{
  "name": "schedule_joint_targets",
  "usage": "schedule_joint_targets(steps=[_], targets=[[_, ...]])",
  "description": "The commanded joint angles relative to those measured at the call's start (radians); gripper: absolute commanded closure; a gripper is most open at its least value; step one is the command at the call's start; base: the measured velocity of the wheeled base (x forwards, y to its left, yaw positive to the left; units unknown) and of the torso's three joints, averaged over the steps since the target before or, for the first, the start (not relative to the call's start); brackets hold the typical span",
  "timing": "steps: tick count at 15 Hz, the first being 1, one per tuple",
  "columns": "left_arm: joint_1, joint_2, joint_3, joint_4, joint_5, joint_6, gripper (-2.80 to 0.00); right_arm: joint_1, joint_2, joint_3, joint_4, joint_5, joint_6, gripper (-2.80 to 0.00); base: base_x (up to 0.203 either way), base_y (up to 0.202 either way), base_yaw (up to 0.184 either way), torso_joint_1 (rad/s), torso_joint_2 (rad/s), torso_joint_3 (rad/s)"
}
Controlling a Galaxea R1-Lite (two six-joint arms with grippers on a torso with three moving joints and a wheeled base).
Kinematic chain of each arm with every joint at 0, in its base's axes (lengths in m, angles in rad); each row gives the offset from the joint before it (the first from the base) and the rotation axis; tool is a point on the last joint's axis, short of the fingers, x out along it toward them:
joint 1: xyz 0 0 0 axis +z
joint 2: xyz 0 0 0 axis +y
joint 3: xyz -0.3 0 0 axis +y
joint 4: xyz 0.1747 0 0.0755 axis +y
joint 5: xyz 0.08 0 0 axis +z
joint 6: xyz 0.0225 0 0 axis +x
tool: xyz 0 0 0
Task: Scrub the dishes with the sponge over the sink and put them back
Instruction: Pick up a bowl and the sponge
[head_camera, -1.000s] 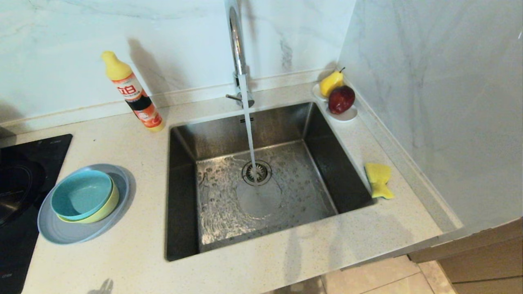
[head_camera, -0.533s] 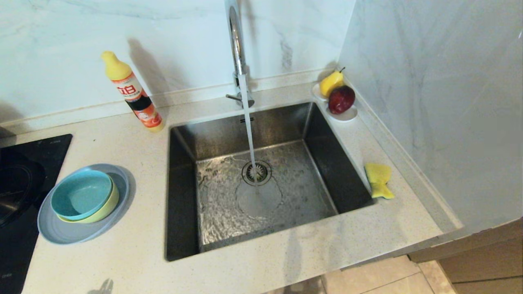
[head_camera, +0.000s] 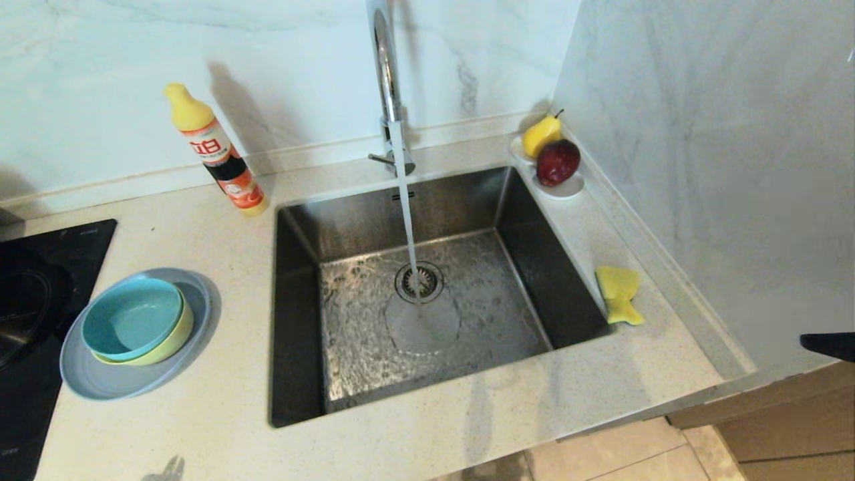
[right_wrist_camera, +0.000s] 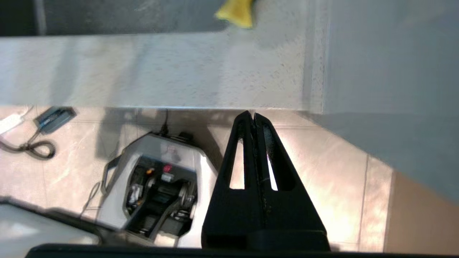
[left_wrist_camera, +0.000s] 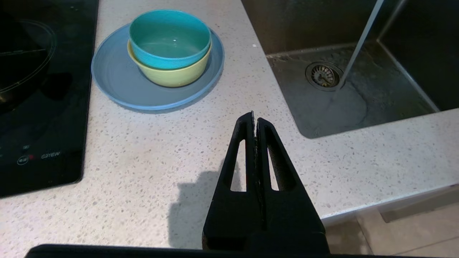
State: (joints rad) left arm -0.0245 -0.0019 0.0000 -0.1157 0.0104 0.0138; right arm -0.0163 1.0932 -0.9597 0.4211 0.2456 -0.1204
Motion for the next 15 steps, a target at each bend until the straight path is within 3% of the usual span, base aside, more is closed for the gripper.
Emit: schedule_joint_targets(steps=[1, 6, 11, 15], targets=[[0.000, -0.001, 0.040, -0.002, 0.000, 0.000, 0.00, 0.038, 0.135, 0.000, -0.047, -0.038, 0.055, 0.00, 0.000, 0.000, 0.000, 0.000, 0.00, 0.000], [0.000, -0.001, 0.040, -0.001, 0.000, 0.000, 0.00, 0.186, 0.364, -0.043, -0.161, -0.195, 0.253, 0.00, 0.000, 0.000, 0.000, 0.000, 0.00, 0.000], [0.000, -0.001, 0.040, -0.001, 0.000, 0.000, 0.00, 0.246, 0.462, -0.133, -0.166, -0.229, 0.349, 0.00, 0.000, 0.000, 0.000, 0.000, 0.00, 0.000], [0.000, -0.001, 0.040, -0.001, 0.000, 0.000, 0.00, 0.300, 0.519, -0.163, -0.168, -0.326, 0.411, 0.00, 0.000, 0.000, 0.000, 0.000, 0.00, 0.000]])
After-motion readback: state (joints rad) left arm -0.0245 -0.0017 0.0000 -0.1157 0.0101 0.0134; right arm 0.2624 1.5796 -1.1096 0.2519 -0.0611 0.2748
